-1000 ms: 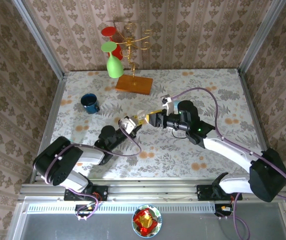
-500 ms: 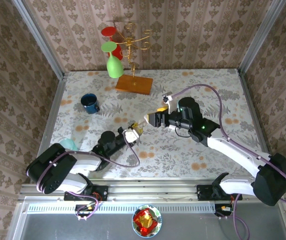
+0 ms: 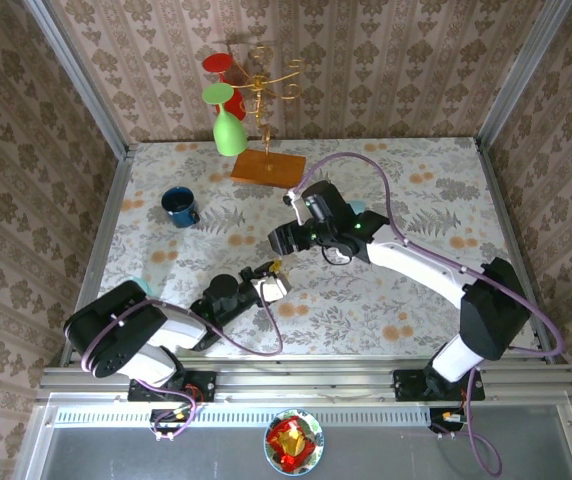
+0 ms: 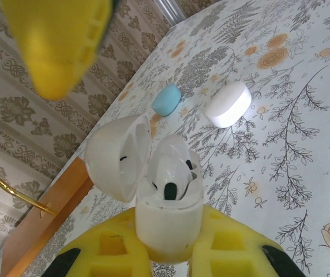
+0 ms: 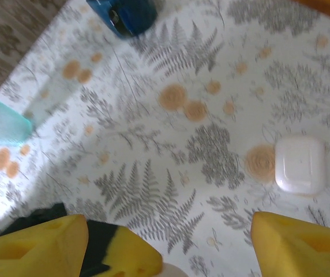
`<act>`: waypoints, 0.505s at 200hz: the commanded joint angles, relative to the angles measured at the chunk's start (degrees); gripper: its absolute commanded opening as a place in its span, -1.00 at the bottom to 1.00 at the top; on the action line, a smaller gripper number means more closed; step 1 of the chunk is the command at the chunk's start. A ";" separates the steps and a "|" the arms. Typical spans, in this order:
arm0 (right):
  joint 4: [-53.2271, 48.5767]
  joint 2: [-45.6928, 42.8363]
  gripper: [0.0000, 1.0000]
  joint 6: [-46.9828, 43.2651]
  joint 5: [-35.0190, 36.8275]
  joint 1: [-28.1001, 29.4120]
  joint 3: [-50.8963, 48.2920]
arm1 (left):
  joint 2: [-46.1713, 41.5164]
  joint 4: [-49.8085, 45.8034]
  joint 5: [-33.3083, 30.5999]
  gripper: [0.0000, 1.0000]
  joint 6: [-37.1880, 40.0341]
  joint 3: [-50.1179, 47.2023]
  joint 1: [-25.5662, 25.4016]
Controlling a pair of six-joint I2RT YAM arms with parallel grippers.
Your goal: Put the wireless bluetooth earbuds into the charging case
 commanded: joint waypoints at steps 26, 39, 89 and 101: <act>-6.89 1.62 0.51 -0.93 1.93 0.20 1.29 | -3.85 -0.45 -1.98 -0.93 0.10 -0.28 -0.29; -7.48 1.36 0.52 -1.09 2.03 0.18 0.59 | -4.78 -1.83 -2.15 -0.93 -0.23 -0.07 -0.23; -7.80 -1.95 0.52 -1.50 2.51 0.04 -2.81 | -5.24 -3.23 -2.41 -0.93 -1.83 0.33 0.10; -7.08 -3.16 0.52 -1.82 1.67 -0.19 -3.98 | -5.28 -4.10 -2.15 -0.93 -2.40 0.67 0.29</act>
